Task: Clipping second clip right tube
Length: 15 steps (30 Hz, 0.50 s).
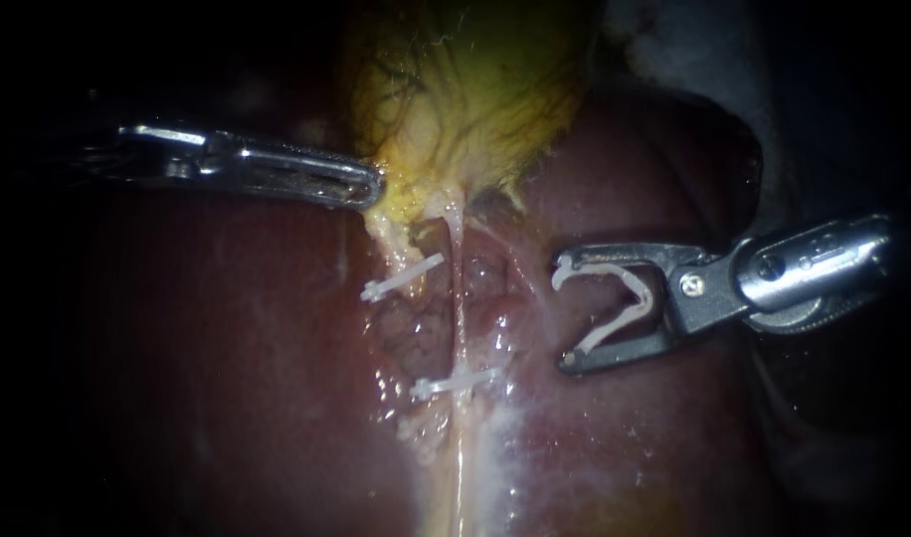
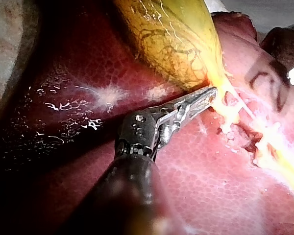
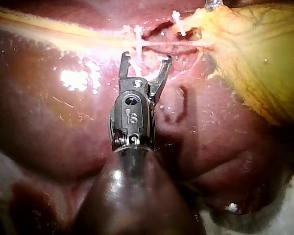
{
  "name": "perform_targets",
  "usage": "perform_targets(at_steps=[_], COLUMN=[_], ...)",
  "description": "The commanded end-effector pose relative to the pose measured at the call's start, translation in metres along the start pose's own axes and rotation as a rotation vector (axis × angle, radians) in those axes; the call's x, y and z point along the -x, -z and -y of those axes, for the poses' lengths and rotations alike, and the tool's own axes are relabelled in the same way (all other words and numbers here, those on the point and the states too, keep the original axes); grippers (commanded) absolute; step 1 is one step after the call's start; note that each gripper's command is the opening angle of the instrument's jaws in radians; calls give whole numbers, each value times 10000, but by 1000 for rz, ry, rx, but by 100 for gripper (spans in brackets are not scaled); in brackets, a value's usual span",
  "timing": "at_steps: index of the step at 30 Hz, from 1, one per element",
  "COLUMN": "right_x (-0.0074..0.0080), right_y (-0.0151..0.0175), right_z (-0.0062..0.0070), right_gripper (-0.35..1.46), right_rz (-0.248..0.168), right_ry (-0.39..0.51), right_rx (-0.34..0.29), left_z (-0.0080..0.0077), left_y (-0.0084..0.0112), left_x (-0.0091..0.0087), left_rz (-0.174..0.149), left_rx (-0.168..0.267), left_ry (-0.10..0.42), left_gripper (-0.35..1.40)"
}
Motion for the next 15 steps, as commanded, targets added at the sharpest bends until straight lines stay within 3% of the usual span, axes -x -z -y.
perform_targets(at_steps=[1, 8, 15], right_x=[0, 0, -1], right_y=[0, 0, 0], right_z=[0, 1, 1], right_gripper=[60, 60, 60], right_rz=[0, 0, 0], right_ry=[0, 0, 6], right_rx=[0, 0, 0], left_z=[0, 6, 18], left_y=[0, 19, 55], left_x=[0, 18, 48], left_rz=[0, -7, 31], left_rx=[0, -12, 4], left_ry=[0, 10, 30], left_gripper=[-35, -35, -35])
